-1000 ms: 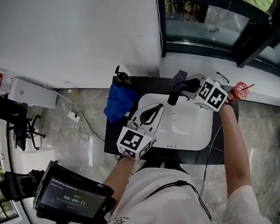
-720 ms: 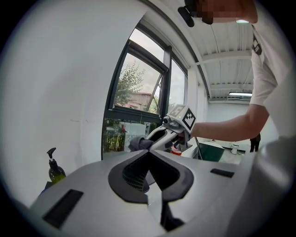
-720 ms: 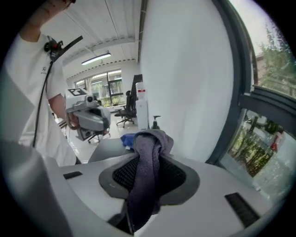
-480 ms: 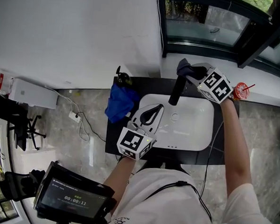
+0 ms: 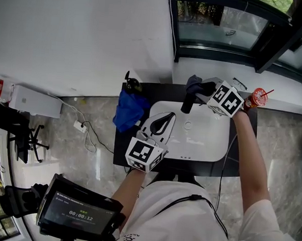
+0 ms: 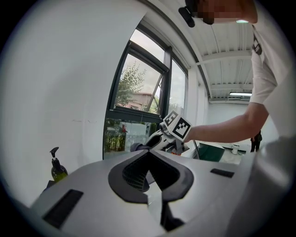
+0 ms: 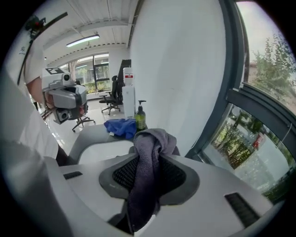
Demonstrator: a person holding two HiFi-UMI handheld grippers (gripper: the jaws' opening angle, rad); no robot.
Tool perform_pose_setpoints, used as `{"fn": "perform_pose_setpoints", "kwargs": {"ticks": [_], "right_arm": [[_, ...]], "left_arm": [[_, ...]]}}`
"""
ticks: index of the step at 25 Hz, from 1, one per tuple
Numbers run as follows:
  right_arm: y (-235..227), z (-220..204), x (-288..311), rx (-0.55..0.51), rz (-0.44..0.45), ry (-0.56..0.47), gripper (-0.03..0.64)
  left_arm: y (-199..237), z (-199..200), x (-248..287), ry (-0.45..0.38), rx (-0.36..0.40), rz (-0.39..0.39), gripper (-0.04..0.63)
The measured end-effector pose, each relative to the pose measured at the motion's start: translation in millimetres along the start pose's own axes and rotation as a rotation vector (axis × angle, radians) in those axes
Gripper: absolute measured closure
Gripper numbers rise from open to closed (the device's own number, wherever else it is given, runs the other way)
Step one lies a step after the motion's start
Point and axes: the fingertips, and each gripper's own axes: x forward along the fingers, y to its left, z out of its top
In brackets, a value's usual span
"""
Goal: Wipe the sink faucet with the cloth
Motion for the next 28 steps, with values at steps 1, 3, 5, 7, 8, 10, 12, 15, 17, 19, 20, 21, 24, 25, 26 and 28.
{"fn": "perform_pose_setpoints", "kwargs": {"ticks": [1, 3, 5, 7, 8, 10, 12, 15, 17, 19, 20, 21, 24, 25, 26, 28], "right_arm": [[9.3, 0.2, -0.1, -0.017, 0.027, 0.007, 0.497], [26.9, 0.4, 0.4, -0.035, 0.073, 0.011, 0.497], [42.6, 0.4, 0.6, -0.036, 0.114, -0.003, 0.497], [58.7, 1.0, -2.1, -0.029, 0.164, -0.036, 0.497], [67.6, 1.0, -5.2, -0.016, 0.197, -0.061, 0.497], [85.1, -0.6, -14.0, 0.049, 0.276, -0.127, 0.497], [97.0, -8.5, -22.5, 0.149, 0.349, -0.183, 0.497], [93.3, -42.9, -23.1, 0.257, 0.348, -0.166, 0.497], [73.7, -71.0, -14.7, 0.297, 0.254, -0.117, 0.495], [45.6, -97.1, -1.9, 0.329, 0.114, -0.066, 0.495], [32.2, -109.6, 5.2, 0.342, 0.045, -0.032, 0.495], [20.3, -120.9, 12.2, 0.350, -0.016, 0.008, 0.495], [-4.2, -139.7, 29.0, 0.345, -0.134, 0.132, 0.495], [-7.6, -141.7, 34.2, 0.333, -0.145, 0.171, 0.495], [-8.6, -143.0, 40.2, 0.316, -0.139, 0.210, 0.495], [-8.6, -144.4, 53.3, 0.272, -0.113, 0.275, 0.495]], "left_arm": [[-1.4, 0.8, 1.1, -0.001, 0.001, -0.004, 0.601], [-4.1, 2.2, 3.0, -0.002, 0.003, -0.012, 0.601], [-6.3, 2.7, 3.9, -0.001, 0.006, -0.019, 0.601], [-8.8, 3.5, 3.4, 0.003, 0.008, -0.024, 0.601], [-10.4, 4.2, 2.4, 0.005, 0.008, -0.026, 0.601], [-13.0, 5.3, 0.1, 0.007, 0.006, -0.029, 0.601], [-13.8, 5.3, -1.6, 0.007, 0.002, -0.028, 0.601], [-13.4, 3.8, -2.3, 0.017, 0.006, -0.023, 0.601], [-13.2, 3.0, -1.9, 0.023, 0.006, -0.020, 0.601], [-13.3, 2.7, -1.0, 0.027, 0.005, -0.018, 0.601], [-13.4, 2.2, -0.6, 0.029, 0.004, -0.016, 0.601], [-13.4, 1.6, -0.4, 0.032, 0.003, -0.015, 0.601], [-13.4, 2.8, -1.4, 0.034, -0.002, -0.005, 0.601], [-13.8, 4.2, -2.2, 0.032, -0.006, -0.002, 0.601], [-14.4, 5.9, -3.0, 0.030, -0.009, 0.000, 0.601], [-15.2, 8.8, -3.4, 0.025, -0.012, 0.002, 0.601]]}}
